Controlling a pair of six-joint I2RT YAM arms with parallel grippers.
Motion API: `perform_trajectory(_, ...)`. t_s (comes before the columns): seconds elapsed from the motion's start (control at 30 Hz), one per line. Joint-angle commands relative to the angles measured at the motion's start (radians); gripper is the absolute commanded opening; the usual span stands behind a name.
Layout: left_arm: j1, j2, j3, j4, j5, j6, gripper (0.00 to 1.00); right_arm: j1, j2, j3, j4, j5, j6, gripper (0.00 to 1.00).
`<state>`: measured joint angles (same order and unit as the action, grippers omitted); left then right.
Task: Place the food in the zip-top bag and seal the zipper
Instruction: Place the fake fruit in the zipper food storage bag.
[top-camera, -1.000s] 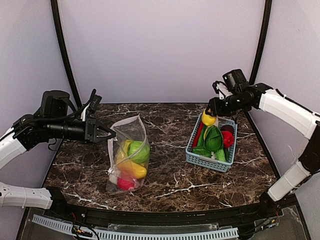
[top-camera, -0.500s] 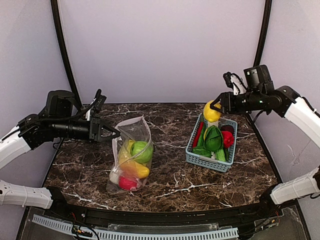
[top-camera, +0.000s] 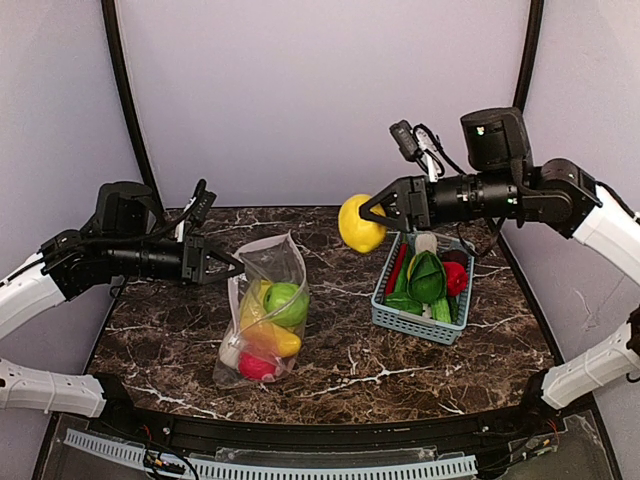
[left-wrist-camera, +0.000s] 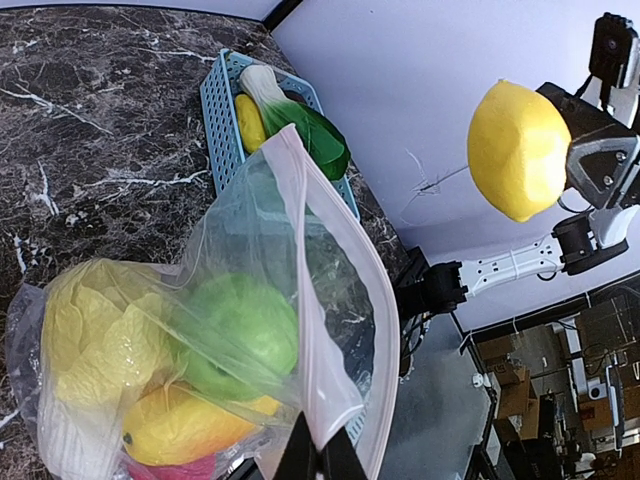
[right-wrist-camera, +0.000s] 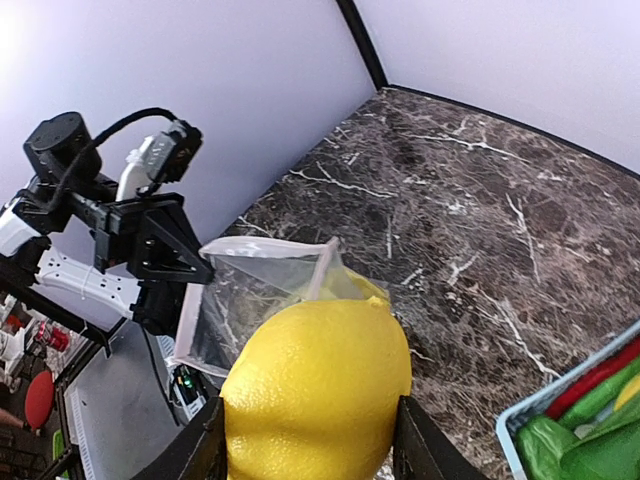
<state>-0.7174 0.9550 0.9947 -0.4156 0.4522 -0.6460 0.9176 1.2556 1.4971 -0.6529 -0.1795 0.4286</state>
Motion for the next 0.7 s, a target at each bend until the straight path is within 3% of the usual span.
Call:
perform_trajectory(0.0, -0.004, -0.005, -0.003, 0.022, 0.010, -0.008, 0.01, 0.088, 0.079, 0.093, 0.077, 0.031, -0.002, 0.51)
perform_trajectory(0.37, -0.003, -0.012, 0.002, 0.025, 0.014, -0.016, 0.01, 0.236, 0.331, 0.248, 0.118, 0.073, -0.041, 0.51)
perform_trajectory(0.67, -0.003, -0.028, 0.009, 0.017, 0.006, -0.021, 0.01, 0.299, 0.502, 0.306, 0.005, 0.228, -0.033, 0.50)
